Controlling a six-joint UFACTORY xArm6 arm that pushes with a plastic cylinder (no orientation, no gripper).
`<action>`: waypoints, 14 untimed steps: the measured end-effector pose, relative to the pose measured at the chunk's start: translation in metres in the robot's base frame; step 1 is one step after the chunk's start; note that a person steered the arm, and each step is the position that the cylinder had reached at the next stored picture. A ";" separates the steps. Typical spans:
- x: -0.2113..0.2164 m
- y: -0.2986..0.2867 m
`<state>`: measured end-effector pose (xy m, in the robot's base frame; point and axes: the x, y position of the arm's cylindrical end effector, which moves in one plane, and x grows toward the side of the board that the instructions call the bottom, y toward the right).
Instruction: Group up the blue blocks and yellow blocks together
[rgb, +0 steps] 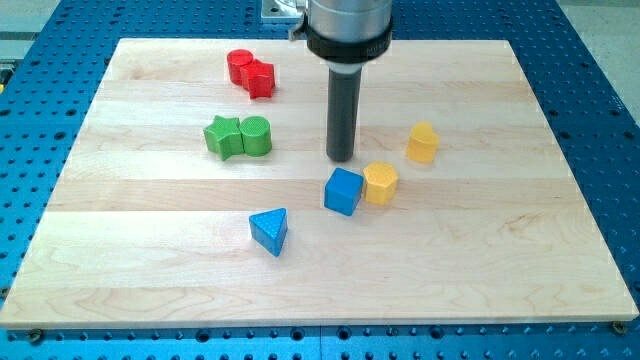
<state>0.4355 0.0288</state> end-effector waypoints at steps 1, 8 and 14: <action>0.036 0.001; 0.096 0.017; 0.050 0.072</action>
<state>0.4855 0.1008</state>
